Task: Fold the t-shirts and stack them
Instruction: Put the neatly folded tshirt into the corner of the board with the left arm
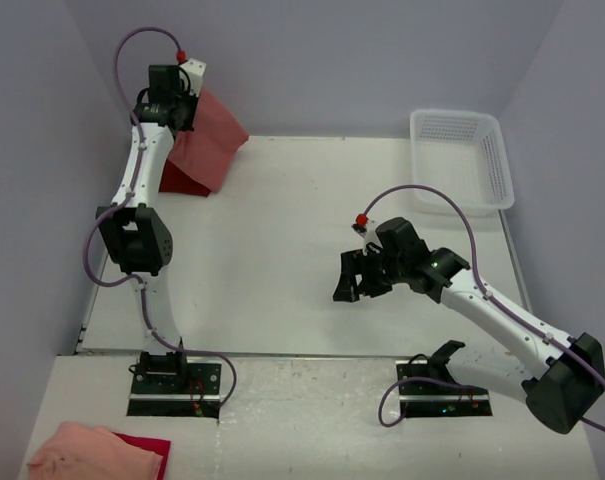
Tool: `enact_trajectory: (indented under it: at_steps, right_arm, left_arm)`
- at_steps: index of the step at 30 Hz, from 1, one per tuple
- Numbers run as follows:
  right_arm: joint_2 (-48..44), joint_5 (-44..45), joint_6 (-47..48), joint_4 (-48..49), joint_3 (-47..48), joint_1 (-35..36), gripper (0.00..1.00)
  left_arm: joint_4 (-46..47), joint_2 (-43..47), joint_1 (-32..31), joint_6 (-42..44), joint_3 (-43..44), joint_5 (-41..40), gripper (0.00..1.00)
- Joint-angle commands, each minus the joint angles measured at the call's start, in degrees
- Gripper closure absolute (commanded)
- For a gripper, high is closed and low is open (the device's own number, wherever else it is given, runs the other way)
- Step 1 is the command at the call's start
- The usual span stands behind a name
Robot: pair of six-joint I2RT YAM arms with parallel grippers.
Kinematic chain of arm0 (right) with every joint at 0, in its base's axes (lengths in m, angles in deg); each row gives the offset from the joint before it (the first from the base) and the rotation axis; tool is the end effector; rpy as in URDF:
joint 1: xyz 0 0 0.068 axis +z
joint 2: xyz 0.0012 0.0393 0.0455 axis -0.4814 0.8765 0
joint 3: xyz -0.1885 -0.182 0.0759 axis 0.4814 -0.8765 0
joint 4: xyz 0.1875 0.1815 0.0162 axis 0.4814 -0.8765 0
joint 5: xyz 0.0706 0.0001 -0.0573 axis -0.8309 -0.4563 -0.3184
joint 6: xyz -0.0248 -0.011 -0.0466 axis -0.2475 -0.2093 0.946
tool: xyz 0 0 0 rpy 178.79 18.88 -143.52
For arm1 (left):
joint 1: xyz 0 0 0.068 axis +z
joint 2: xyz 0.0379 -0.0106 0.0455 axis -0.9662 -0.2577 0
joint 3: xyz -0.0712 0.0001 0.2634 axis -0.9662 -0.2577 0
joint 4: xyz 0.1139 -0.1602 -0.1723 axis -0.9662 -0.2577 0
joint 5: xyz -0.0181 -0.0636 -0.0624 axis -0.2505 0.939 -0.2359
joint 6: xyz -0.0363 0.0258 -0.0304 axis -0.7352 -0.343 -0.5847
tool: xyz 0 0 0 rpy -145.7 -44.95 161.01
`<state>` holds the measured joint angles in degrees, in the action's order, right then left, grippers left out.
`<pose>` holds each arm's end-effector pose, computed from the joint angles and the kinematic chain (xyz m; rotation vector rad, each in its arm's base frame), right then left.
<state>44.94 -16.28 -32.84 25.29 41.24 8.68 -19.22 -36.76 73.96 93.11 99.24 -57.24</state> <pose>0.1642 0.1412 0.2636 -0.4331 2.5500 0.8803 0.4925 -0.0068 0.3594 0.2713 2.1382 0.2268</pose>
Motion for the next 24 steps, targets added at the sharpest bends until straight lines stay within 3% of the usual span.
enact_trajectory:
  at_steps: [1,24]
  right_arm:
    - [-0.1,1.4,-0.5,1.2,-0.3,0.0,0.25]
    - [0.8,0.5,-0.6,2.4,-1.0,0.0,0.25]
  left_arm:
    - [2.9,3.7,0.9,1.1,2.7,0.6,1.0]
    - [2.4,5.4,1.0,0.7,3.3,0.2,1.0]
